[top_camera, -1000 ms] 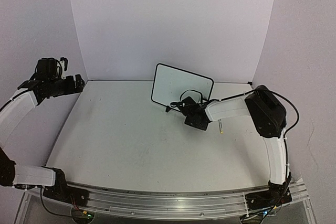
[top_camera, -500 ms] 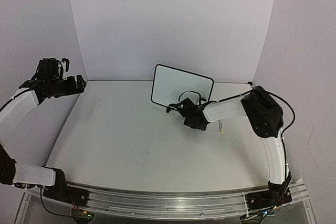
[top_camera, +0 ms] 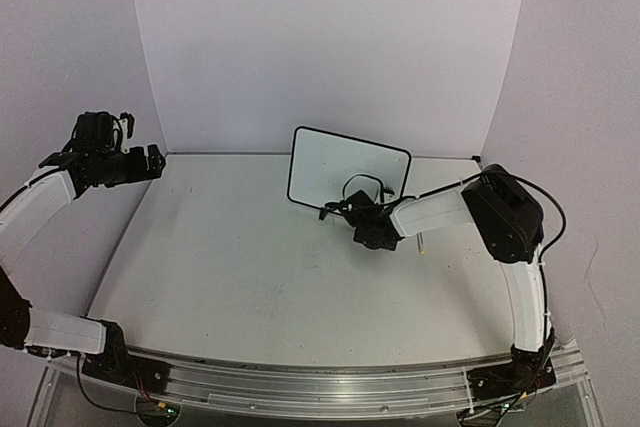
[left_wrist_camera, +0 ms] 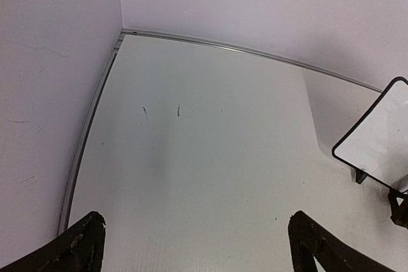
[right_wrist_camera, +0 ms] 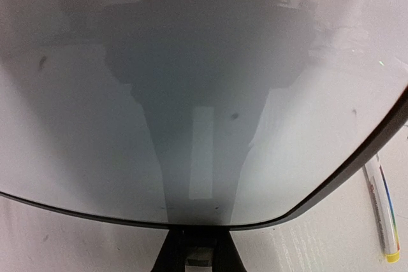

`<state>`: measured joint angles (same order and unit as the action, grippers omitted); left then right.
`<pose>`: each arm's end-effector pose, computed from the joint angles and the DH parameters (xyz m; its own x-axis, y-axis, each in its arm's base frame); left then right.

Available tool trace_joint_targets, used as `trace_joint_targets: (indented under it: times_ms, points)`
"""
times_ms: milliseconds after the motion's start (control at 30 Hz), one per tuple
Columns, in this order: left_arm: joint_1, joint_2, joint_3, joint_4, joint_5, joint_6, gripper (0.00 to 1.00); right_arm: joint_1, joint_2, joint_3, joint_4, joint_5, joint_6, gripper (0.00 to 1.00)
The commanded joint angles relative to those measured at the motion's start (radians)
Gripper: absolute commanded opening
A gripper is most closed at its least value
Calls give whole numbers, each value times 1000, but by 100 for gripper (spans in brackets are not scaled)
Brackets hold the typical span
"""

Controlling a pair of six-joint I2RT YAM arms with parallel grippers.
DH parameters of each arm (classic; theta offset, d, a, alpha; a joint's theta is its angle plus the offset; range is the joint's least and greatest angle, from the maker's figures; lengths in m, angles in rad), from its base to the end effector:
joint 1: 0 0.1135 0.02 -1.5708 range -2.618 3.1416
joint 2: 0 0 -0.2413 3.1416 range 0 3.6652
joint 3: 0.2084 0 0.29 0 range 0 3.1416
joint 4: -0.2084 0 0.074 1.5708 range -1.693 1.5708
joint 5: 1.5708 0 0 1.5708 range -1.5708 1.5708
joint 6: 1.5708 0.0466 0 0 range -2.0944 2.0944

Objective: Write a sentence on the whiteboard
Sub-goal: Move the whiteboard to the center of the board.

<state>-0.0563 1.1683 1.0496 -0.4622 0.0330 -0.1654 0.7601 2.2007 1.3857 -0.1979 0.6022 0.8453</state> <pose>0.3145 -0.0193 0.2953 -0.5542 -0.1336 -0.8216 -0.0076 0.9878 -0.1555 0.3515 0.2977 0.0478 -0.6702 0.2136 -0.7108 0.2275 0.9707 0.0772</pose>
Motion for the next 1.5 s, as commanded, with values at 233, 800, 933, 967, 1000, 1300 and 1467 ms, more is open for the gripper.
trace_joint_targets:
  times_ms: [233, 800, 933, 967, 1000, 1300, 1467]
  points:
    - [2, 10, 3, 30, 27, -11, 99, 57, -138, -221, 111, -77, -171, 0]
    - [1, -137, -188, 103, 248, -259, 99, 265, -184, -258, 122, -158, -285, 0]
    - [1, -200, -288, 151, 330, -328, 98, 297, -194, -273, 104, -165, -275, 0]
    - [1, -211, -309, 166, 338, -344, 98, 300, -194, -276, 100, -169, -269, 0]
    - [1, -220, -334, 181, 342, -358, 98, 302, -194, -277, 97, -173, -264, 0]
    - [-22, -150, -419, 197, 259, -398, 94, 309, -226, -278, 78, -194, -256, 29]
    - [-105, -102, -427, 220, 183, -415, 93, 311, -277, -322, 70, -206, -243, 51]
